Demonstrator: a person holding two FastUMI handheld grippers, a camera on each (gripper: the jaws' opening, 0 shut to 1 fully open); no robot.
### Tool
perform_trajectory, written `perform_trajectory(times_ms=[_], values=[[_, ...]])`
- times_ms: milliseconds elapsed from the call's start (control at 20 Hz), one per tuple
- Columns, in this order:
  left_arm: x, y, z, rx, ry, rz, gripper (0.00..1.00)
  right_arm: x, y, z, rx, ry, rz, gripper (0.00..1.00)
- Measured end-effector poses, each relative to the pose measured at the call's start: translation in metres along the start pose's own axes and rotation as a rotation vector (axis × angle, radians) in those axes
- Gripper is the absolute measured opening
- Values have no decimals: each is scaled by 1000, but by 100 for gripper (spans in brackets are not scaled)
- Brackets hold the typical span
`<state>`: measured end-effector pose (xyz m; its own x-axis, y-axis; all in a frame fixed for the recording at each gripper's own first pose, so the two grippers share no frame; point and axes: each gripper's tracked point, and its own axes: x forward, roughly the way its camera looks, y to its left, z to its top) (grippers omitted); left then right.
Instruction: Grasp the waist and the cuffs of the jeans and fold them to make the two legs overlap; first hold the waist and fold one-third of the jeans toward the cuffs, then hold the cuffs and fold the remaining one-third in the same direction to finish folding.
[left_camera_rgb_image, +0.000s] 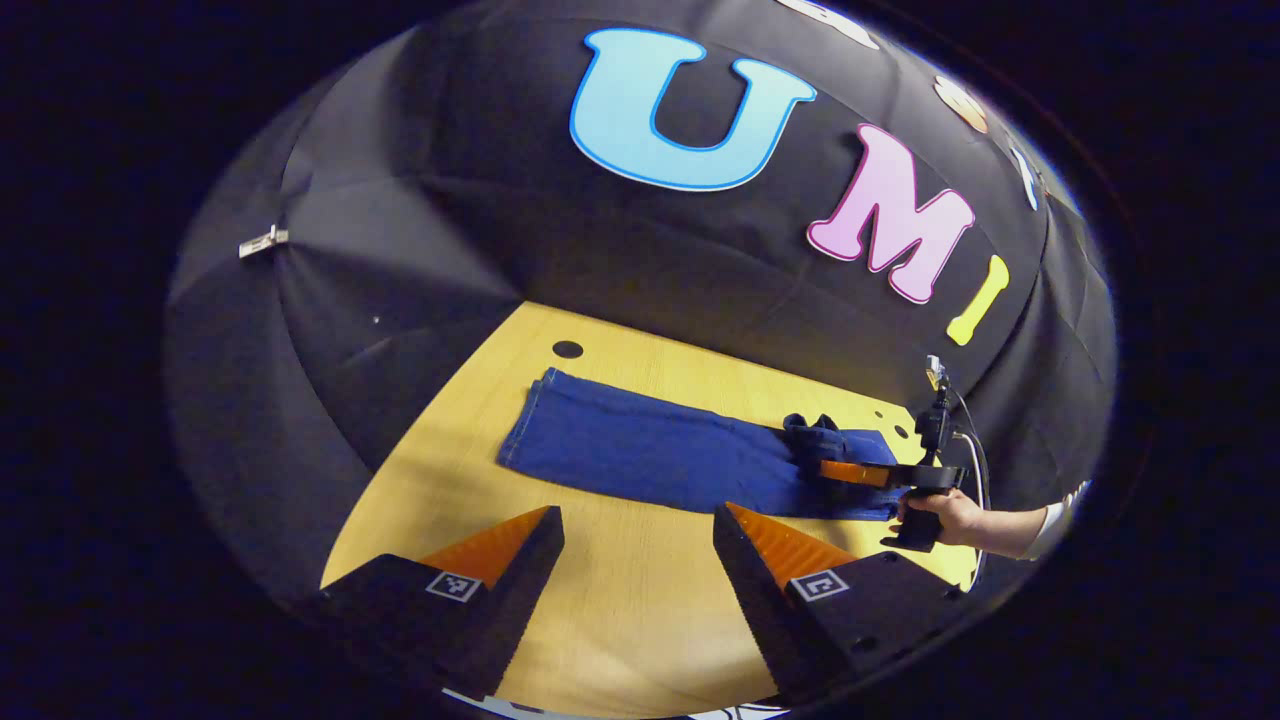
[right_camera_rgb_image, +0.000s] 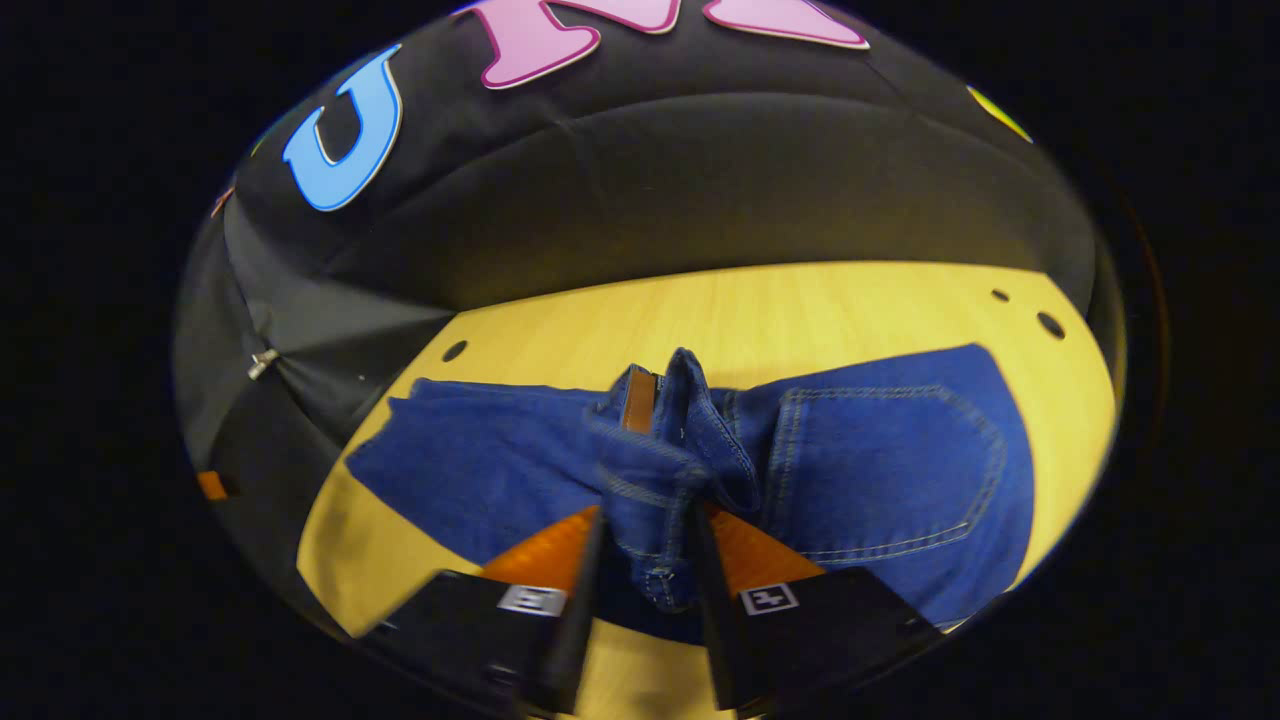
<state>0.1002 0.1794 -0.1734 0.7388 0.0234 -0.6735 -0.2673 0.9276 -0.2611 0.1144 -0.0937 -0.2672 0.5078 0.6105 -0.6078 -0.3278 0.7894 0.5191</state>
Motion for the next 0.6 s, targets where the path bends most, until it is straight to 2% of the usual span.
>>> perform_trajectory(times_ms=[100,150,250,350,500,600], values=[[25,9,-6,-53,54,3,96,-28,-2,19,33,17,74,91],[39,12,-3,-71,77,19,96,-51,-7,26,39,45,119,98],[67,22,8,-84,110,36,96,-119,9,19,6,66,183,100],[92,33,17,-43,173,53,96,-143,3,12,-23,37,202,98],[129,74,30,18,273,165,96,-202,-35,16,-21,-7,166,98],[159,93,42,-18,299,213,96,-229,-59,19,23,-37,134,97]])
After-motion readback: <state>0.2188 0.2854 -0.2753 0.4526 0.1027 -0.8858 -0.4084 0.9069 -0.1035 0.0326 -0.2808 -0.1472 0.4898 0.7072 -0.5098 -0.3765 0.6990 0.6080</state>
